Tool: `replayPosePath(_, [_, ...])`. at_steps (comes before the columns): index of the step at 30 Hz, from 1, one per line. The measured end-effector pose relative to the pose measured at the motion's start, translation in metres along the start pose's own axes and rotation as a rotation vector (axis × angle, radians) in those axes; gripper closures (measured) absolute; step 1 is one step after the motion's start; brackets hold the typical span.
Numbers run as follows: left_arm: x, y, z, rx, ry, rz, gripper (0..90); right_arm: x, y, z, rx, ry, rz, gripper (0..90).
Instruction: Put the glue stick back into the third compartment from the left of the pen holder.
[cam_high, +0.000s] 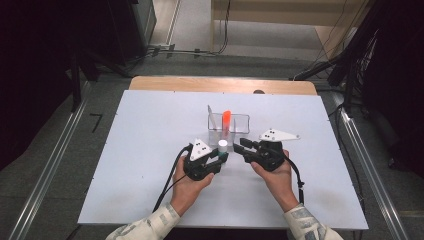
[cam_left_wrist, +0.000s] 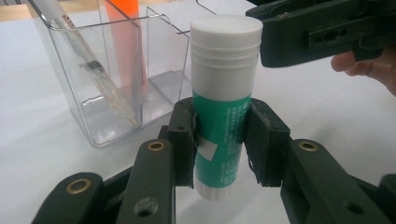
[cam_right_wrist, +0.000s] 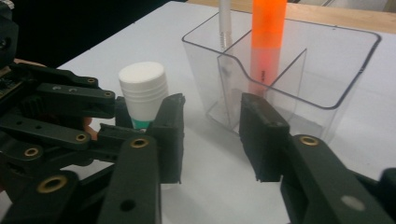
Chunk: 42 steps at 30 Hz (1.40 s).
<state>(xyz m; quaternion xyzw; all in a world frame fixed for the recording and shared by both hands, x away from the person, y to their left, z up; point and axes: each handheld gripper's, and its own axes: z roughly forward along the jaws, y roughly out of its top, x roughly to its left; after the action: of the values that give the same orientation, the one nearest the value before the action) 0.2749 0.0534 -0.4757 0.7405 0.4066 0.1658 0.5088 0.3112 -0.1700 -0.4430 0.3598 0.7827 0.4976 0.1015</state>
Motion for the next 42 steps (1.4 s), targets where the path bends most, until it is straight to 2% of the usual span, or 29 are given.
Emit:
replayPosePath(8, [0.002, 0.0, 0.0, -0.003, 0.014, -0.003, 66.3, 0.004, 0.001, 0.001, -0.001, 0.023, 0.015, 48.7])
replayPosePath(22, [0.0, -0.001, 0.001, -0.004, 0.014, 0.001, 66.2, 0.016, 0.002, 0.007, 0.003, 0.057, -0.002, 38.2])
replayPosePath(36, [-0.003, -0.001, 0.002, -0.003, 0.009, 0.014, 66.2, 0.027, 0.005, 0.017, 0.012, 0.074, -0.02, 39.3])
replayPosePath(42, [-0.005, -0.001, 0.001, -0.009, 0.006, 0.019, 66.2, 0.028, 0.005, 0.022, 0.018, 0.063, -0.027, 42.8])
